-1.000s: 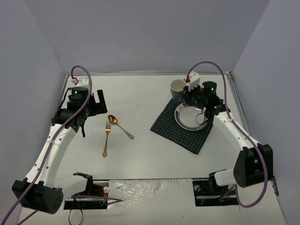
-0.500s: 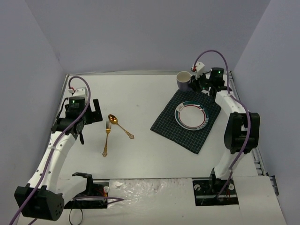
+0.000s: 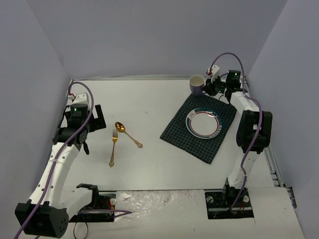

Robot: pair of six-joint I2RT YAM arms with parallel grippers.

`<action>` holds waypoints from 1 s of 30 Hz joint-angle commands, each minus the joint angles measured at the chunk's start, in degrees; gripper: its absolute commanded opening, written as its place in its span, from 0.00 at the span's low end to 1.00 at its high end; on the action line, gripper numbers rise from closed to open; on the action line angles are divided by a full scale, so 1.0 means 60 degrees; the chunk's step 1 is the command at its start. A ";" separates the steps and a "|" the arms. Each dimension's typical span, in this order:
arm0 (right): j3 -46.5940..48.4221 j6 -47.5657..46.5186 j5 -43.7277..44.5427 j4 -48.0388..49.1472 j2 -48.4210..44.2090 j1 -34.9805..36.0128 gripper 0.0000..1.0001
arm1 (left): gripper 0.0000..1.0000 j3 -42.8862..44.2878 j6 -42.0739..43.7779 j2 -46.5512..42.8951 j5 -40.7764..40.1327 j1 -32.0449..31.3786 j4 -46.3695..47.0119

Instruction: Set the dinner table for one person

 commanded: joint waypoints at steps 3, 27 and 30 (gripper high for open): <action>0.0771 -0.0488 -0.0907 0.1185 0.0159 -0.0242 0.00 | 0.92 0.0085 0.0022 0.0035 -0.0229 0.0232 0.0610; 0.1140 -0.0353 -0.1596 0.1851 0.1242 -0.0502 0.00 | 0.91 0.0086 0.0021 0.0406 0.0260 0.0514 0.0684; 0.1150 -0.0316 -0.1770 0.1949 0.1445 -0.0556 0.00 | 0.91 0.0065 0.0017 0.0403 0.0364 0.0514 0.0770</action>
